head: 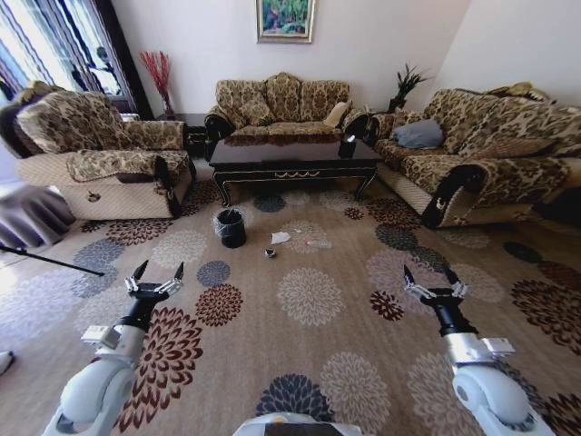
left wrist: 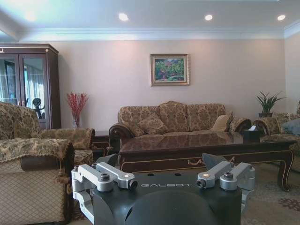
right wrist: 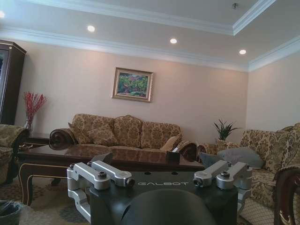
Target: Move to the front of the table and pick up the trash from the floor, then place it into the trash bin.
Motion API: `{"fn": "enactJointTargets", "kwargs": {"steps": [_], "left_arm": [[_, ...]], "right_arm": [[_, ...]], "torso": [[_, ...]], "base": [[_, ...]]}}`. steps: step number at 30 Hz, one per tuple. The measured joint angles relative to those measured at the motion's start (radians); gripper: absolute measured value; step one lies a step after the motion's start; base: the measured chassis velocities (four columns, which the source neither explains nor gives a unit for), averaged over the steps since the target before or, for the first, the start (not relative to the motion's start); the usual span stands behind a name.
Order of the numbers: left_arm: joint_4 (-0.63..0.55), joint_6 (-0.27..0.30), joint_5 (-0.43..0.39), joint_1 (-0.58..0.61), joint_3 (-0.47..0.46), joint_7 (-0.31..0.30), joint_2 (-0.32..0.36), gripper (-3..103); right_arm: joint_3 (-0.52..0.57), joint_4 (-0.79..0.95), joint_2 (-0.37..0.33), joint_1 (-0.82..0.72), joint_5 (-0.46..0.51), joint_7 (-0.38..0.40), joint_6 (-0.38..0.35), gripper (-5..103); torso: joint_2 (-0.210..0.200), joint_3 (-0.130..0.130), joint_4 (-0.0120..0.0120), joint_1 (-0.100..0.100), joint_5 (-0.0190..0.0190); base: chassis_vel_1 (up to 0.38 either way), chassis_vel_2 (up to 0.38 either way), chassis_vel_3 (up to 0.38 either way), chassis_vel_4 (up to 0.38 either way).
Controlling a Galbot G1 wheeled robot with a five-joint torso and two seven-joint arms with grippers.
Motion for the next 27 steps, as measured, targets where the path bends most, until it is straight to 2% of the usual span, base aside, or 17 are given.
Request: {"fn": "enactJointTargets", "kwargs": {"steps": [27], "left_arm": [[-0.016, 0.001, 0.009, 0.027, -0.005, -0.004, -0.008, 100]], "right_arm": [[0.004, 0.014, -0.003, -0.009, 0.004, 0.001, 0.005, 100]], "torso": [[-0.121, -0.071, 0.0000, -0.051, -0.0001]], "base": [[0.000, 0.000, 0.000, 0.000]]}}
